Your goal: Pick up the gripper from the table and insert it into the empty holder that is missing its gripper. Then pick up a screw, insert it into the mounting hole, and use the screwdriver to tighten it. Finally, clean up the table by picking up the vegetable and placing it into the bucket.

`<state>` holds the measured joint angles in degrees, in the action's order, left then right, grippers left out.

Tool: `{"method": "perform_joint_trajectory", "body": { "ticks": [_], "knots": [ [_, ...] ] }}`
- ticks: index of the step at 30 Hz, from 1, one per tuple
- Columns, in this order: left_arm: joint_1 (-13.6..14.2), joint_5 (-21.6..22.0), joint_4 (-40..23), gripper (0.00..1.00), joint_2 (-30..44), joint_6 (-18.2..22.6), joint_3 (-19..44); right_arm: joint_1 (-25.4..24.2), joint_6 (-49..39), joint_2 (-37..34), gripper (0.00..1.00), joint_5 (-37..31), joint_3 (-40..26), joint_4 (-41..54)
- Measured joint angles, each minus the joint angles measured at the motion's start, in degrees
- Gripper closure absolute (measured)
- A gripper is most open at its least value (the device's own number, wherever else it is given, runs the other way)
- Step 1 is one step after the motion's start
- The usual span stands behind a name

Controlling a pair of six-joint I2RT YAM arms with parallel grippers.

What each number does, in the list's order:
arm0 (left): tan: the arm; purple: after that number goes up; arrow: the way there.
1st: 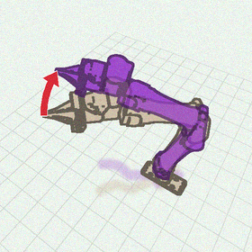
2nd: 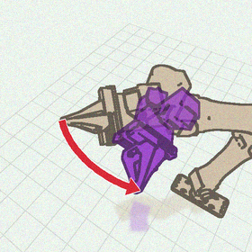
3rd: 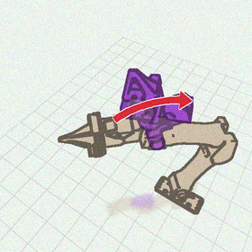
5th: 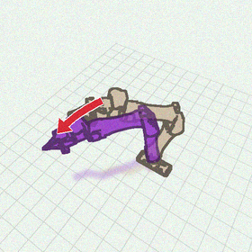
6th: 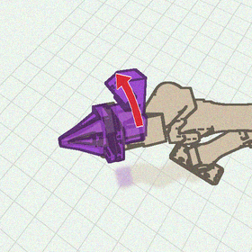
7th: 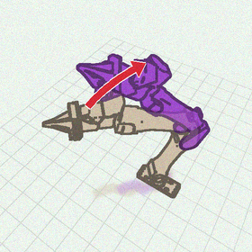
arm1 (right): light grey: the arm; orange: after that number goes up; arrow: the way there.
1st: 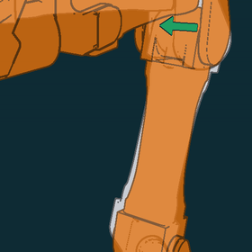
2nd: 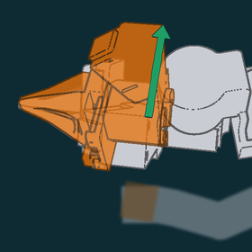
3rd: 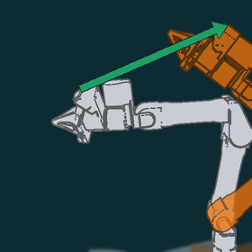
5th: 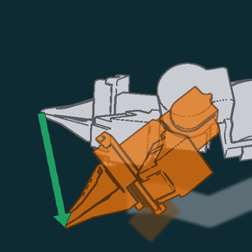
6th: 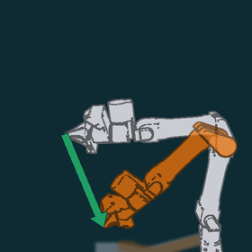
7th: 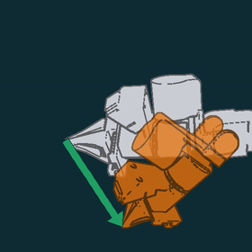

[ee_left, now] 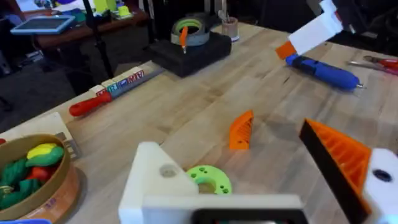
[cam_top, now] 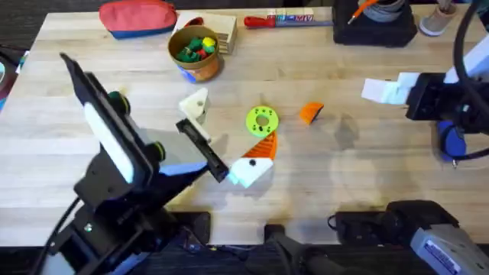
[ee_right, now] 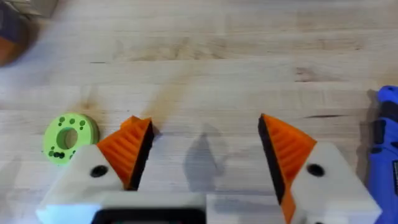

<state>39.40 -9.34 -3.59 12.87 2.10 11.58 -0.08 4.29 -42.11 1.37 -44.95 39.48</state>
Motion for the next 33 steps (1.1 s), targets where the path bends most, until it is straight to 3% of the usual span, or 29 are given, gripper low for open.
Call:
{"method": "perform_joint_trajectory", "body": {
  "ticks": [5, 7, 33],
  "knots": [
    [-2.08, -2.90, 2.16, 0.012, -12.21, -1.97, -10.17, 0.00, 0.00, 0.00, 0.011, 0.00, 0.00, -0.01],
    [-2.48, -4.01, 0.66, 0.013, -12.80, -2.25, -11.18, 0.00, 0.00, 0.00, 0.011, 0.00, 0.00, 0.00],
    [-2.97, -6.08, 0.08, 0.014, -12.58, -3.49, -11.24, 0.00, 0.02, 0.00, 0.010, 0.05, 0.00, -0.11]
  ]
}}
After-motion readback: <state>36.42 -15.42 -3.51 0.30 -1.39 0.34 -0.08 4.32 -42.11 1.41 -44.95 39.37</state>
